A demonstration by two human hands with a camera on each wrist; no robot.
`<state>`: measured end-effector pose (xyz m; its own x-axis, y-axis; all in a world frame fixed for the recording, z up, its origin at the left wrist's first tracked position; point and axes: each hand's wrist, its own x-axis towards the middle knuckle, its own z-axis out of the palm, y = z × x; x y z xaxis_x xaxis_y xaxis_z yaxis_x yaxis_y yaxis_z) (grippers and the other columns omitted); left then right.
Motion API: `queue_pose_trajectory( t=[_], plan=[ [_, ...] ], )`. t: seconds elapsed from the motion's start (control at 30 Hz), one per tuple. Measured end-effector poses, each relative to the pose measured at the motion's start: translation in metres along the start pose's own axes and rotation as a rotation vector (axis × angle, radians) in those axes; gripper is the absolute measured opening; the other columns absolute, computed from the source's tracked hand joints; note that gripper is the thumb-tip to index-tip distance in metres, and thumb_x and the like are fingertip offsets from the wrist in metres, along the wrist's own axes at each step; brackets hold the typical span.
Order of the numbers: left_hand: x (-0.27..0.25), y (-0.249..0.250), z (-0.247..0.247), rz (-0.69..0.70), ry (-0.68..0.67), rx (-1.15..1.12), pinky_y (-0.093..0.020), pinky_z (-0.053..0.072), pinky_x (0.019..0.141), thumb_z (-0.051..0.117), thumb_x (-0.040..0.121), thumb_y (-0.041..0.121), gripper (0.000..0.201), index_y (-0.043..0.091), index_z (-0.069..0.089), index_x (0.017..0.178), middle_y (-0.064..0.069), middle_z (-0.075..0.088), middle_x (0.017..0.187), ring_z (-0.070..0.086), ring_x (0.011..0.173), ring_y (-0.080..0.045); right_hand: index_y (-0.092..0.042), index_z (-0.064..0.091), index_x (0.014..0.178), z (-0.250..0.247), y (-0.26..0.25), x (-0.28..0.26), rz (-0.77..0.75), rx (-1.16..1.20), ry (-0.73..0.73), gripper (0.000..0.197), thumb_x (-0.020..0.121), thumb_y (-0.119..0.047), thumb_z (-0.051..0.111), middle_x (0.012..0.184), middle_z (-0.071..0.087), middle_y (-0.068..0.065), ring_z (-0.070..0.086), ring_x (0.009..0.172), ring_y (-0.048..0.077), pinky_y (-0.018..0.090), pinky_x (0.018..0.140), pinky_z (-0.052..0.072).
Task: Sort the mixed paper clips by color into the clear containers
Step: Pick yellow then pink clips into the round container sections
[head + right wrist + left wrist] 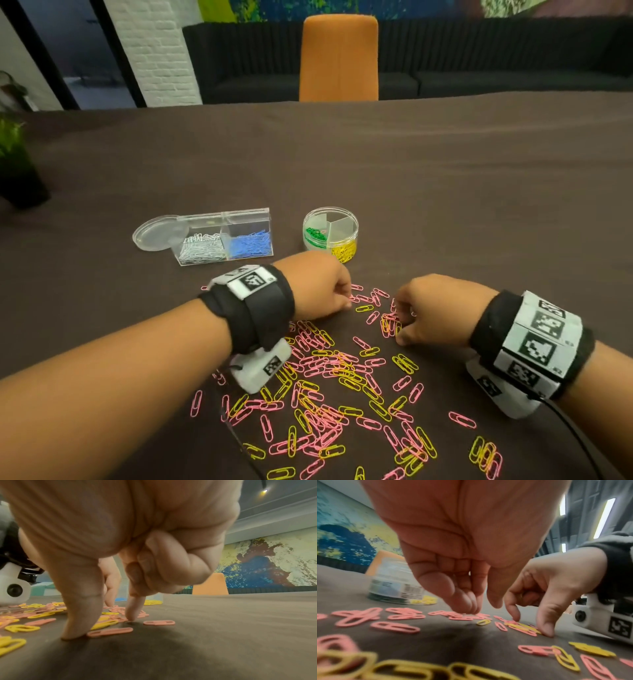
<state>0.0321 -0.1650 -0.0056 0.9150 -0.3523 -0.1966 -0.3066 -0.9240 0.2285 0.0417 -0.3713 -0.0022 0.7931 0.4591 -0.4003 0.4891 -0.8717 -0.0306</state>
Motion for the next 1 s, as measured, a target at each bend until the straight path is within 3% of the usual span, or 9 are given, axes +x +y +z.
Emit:
queue_pose_trajectory(
  t=[0.13, 0.23, 0.33, 0.43, 0.57, 0.67, 0.77, 0.87, 1.0],
  plan=[
    [0.020, 0.029, 0.009, -0.007, -0.042, 0.124, -0.030, 0.052, 0.073, 0.058, 0.094, 0.047, 0.030, 0.020, 0.070, 0.098, 0.000, 0.069, 0.089, 0.063, 0.083, -0.020, -0.027, 0.064, 0.099, 0.000, -0.001, 0.002, 0.028, 0.052, 0.024, 0.031, 0.078, -0.046, 0.075, 0.094, 0.063, -0.007, 0.059, 0.086, 0.013, 0.029, 0.072, 0.050],
    [0.027, 0.034, 0.012, -0.034, -0.058, 0.130, -0.031, 0.049, 0.073, 0.060, 0.094, 0.036, 0.018, 0.019, 0.067, 0.096, -0.001, 0.067, 0.092, 0.062, 0.087, -0.023, -0.025, 0.064, 0.099, 0.004, -0.001, 0.006, -0.034, 0.128, 0.011, 0.025, 0.080, -0.035, 0.076, 0.082, 0.059, -0.012, 0.055, 0.077, 0.009, 0.025, 0.068, 0.046],
    [0.026, 0.033, 0.013, -0.057, -0.071, 0.084, -0.029, 0.048, 0.074, 0.058, 0.095, 0.029, 0.015, 0.018, 0.067, 0.099, -0.002, 0.068, 0.095, 0.062, 0.090, -0.021, -0.022, 0.065, 0.091, 0.007, 0.002, 0.009, -0.062, 0.183, -0.012, 0.015, 0.081, -0.027, 0.076, 0.085, 0.065, -0.007, 0.058, 0.078, 0.010, 0.027, 0.072, 0.050],
    [0.023, 0.027, 0.011, -0.095, -0.072, 0.012, -0.028, 0.046, 0.073, 0.057, 0.096, 0.023, 0.015, 0.015, 0.068, 0.102, -0.002, 0.070, 0.100, 0.063, 0.091, -0.019, -0.023, 0.061, 0.078, 0.007, 0.007, 0.010, -0.068, 0.186, -0.024, 0.016, 0.082, -0.029, 0.075, 0.074, 0.062, -0.009, 0.055, 0.068, 0.007, 0.023, 0.062, 0.043],
    [0.017, 0.025, 0.008, -0.101, -0.069, -0.009, -0.026, 0.043, 0.078, 0.052, 0.100, 0.021, 0.023, 0.015, 0.068, 0.114, 0.000, 0.069, 0.108, 0.063, 0.099, -0.019, -0.022, 0.054, 0.085, 0.007, 0.007, 0.008, -0.108, 0.213, 0.067, 0.014, 0.095, -0.031, 0.056, 0.075, 0.057, -0.007, 0.050, 0.068, 0.009, 0.022, 0.058, 0.038],
    [0.014, 0.025, 0.011, -0.105, -0.043, -0.021, -0.028, 0.050, 0.080, 0.062, 0.094, 0.023, 0.016, 0.019, 0.070, 0.107, 0.002, 0.069, 0.098, 0.062, 0.090, -0.015, -0.023, 0.046, 0.096, 0.007, 0.008, 0.007, -0.096, 0.286, 0.118, 0.004, 0.097, -0.020, 0.042, 0.080, 0.058, -0.003, 0.052, 0.069, 0.014, 0.029, 0.063, 0.043],
    [0.014, 0.026, 0.011, -0.124, -0.045, 0.005, -0.026, 0.047, 0.075, 0.063, 0.091, 0.020, 0.014, 0.018, 0.070, 0.104, 0.004, 0.067, 0.095, 0.060, 0.087, -0.015, -0.025, 0.050, 0.102, 0.006, 0.007, 0.005, -0.124, 0.294, 0.100, 0.020, 0.093, -0.011, 0.038, 0.079, 0.057, -0.005, 0.052, 0.071, 0.014, 0.032, 0.069, 0.045],
    [0.011, 0.025, 0.010, -0.141, -0.041, 0.031, -0.024, 0.038, 0.072, 0.058, 0.092, 0.014, 0.023, 0.022, 0.064, 0.113, 0.005, 0.058, 0.096, 0.053, 0.088, -0.014, -0.025, 0.057, 0.093, 0.007, 0.001, 0.004, -0.195, 0.219, 0.064, 0.014, 0.098, -0.024, 0.044, 0.082, 0.058, -0.008, 0.054, 0.079, 0.015, 0.030, 0.074, 0.045],
    [0.005, 0.023, 0.013, -0.166, -0.063, 0.050, -0.026, 0.041, 0.072, 0.056, 0.090, 0.017, 0.031, 0.027, 0.057, 0.119, 0.006, 0.058, 0.098, 0.055, 0.091, -0.015, -0.026, 0.061, 0.095, 0.010, 0.005, 0.008, -0.116, 0.083, 0.096, 0.015, 0.098, -0.030, 0.047, 0.086, 0.061, -0.007, 0.056, 0.084, 0.018, 0.028, 0.073, 0.045]
  ],
)
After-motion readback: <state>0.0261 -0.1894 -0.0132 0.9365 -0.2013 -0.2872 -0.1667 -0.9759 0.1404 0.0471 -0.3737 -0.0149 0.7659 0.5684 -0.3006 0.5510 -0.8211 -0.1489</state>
